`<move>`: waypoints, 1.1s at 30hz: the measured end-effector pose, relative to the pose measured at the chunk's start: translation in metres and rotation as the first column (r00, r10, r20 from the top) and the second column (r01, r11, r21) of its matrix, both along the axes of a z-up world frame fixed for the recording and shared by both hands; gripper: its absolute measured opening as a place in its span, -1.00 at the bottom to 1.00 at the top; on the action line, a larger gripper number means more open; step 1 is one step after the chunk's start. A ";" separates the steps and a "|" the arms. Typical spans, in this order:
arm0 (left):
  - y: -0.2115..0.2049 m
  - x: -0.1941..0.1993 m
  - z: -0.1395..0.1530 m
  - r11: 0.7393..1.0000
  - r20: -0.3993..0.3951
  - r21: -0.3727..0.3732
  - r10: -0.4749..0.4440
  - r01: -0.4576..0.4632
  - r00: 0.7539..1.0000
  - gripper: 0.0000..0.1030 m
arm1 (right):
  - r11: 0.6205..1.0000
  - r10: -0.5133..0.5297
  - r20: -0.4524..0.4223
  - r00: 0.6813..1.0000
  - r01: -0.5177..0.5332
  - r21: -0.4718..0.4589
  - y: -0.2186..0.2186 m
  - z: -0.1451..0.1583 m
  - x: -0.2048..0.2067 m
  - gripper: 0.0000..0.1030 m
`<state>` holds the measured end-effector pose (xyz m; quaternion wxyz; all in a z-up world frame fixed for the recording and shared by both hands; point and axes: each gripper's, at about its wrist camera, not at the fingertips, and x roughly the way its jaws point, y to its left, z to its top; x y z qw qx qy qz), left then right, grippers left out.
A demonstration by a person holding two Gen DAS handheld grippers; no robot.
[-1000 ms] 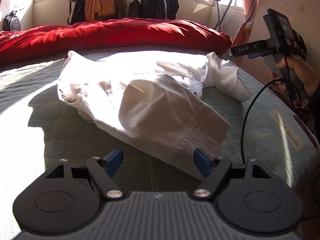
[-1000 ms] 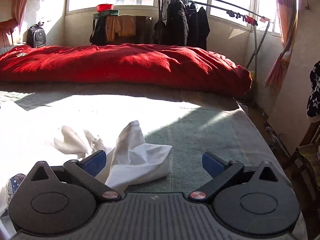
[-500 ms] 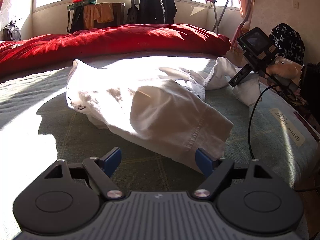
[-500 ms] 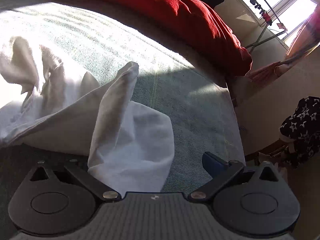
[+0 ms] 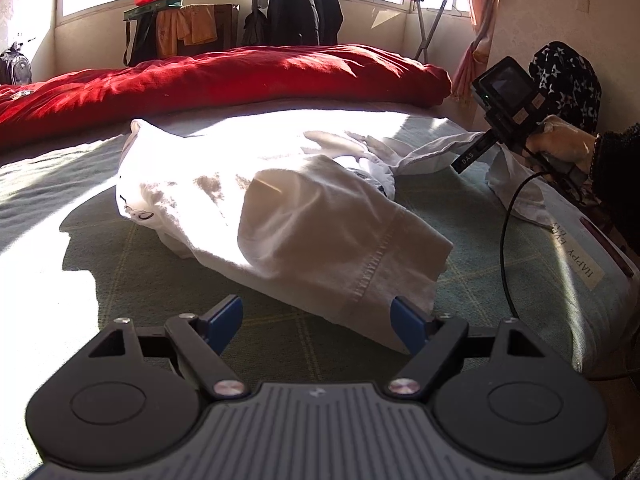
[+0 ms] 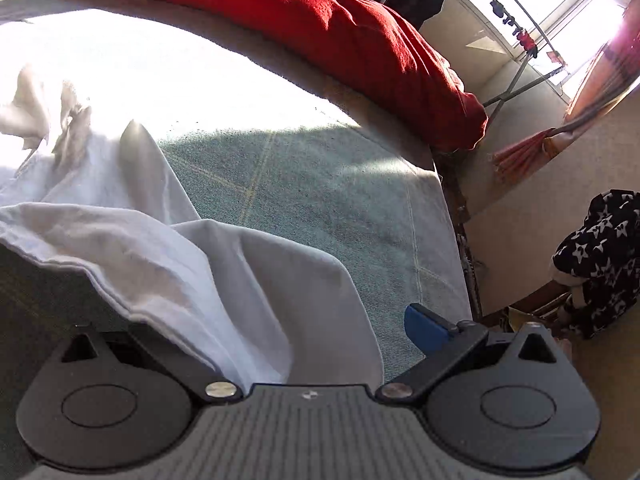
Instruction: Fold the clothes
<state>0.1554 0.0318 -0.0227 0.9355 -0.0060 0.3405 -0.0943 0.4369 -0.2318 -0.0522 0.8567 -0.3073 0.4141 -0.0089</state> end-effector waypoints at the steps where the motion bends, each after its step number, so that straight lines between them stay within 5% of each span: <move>1: 0.000 -0.001 0.000 1.000 -0.001 0.004 0.000 0.000 1.000 0.58 | 1.000 0.005 0.003 1.000 -0.005 -0.022 0.005 -0.007 0.007 1.00; 5: 0.001 0.000 0.000 1.000 0.000 0.014 0.006 -0.006 1.000 0.58 | 0.999 -0.025 0.084 0.996 0.022 0.039 0.003 -0.014 0.020 1.00; 9: 0.000 0.006 -0.003 1.000 -0.011 0.024 0.017 -0.016 1.000 0.58 | 0.958 -0.139 0.194 0.971 0.082 0.276 -0.028 0.006 0.022 1.00; 12: -0.005 0.007 -0.002 1.000 -0.010 0.023 0.000 0.000 1.000 0.58 | 0.926 -0.213 0.253 0.944 0.112 0.362 -0.050 0.019 0.025 1.00; 20: -0.012 0.010 0.000 0.999 -0.010 0.036 -0.010 0.010 1.000 0.58 | 0.876 -0.335 0.288 0.897 0.184 0.446 -0.097 0.040 0.033 1.00; 23: -0.014 0.011 -0.001 0.999 -0.018 0.038 -0.013 0.014 1.000 0.58 | 0.868 -0.362 0.236 0.902 0.233 0.439 -0.116 0.038 0.040 1.00; 28: -0.021 0.010 0.000 0.999 -0.021 0.044 -0.028 0.028 0.999 0.58 | 0.882 -0.259 -0.014 0.966 0.243 0.404 -0.129 0.011 0.040 1.00; 33: -0.030 0.009 0.004 0.998 -0.013 0.046 -0.049 0.050 0.999 0.58 | 0.860 -0.197 -0.143 0.970 0.241 0.450 -0.130 -0.004 0.012 1.00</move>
